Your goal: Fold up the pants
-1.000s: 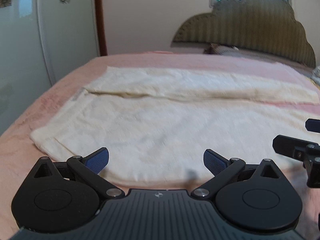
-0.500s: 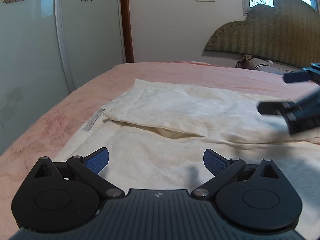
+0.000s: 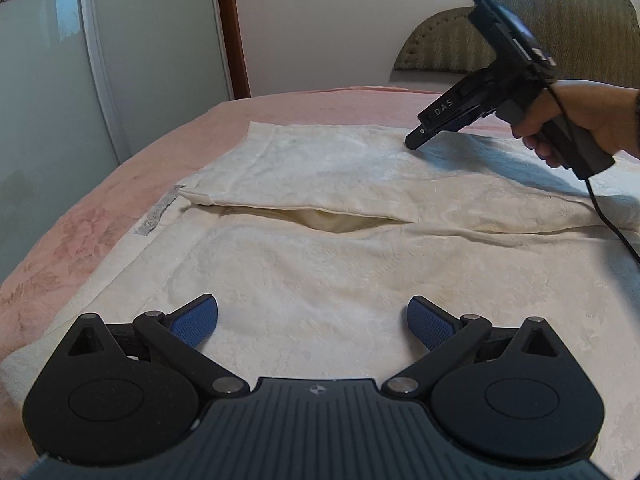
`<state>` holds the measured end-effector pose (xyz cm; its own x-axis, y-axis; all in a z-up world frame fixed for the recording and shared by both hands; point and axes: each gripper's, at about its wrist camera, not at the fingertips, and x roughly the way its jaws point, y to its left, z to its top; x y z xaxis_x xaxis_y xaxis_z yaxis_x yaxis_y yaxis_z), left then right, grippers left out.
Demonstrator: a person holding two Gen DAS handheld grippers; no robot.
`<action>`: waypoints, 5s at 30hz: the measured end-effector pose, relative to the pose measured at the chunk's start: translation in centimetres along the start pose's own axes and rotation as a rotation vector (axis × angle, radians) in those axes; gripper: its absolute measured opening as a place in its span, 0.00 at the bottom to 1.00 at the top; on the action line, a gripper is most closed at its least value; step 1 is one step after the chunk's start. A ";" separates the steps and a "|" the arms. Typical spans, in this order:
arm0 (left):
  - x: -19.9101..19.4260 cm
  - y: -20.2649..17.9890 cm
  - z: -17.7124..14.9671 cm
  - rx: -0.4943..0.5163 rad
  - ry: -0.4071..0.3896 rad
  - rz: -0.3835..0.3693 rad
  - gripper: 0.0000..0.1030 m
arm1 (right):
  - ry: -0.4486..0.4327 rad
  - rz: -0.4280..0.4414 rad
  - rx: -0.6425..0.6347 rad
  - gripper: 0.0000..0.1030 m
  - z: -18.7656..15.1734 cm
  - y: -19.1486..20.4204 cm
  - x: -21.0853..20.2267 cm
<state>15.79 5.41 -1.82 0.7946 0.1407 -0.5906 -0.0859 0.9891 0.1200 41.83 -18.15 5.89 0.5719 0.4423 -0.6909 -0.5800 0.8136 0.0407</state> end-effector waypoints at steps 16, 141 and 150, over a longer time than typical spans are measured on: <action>-1.2 7.1 0.7 -0.526 -0.057 -0.187 0.99 | -0.203 -0.156 -0.569 0.06 -5.7 11.8 -9.1; -8.7 -20.1 -2.9 0.460 -0.130 -0.799 0.92 | -0.142 -0.773 0.574 0.13 -42.4 -8.5 -40.0; -8.6 -20.3 -3.0 0.477 -0.123 -0.800 0.95 | -0.139 -0.785 0.568 0.15 -39.7 -7.3 -37.6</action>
<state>8.90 -15.76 -1.61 0.5711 -0.6058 -0.5539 0.7470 0.6633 0.0448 1.50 -55.73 2.92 0.7607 -0.2912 -0.5802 0.3390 0.9404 -0.0276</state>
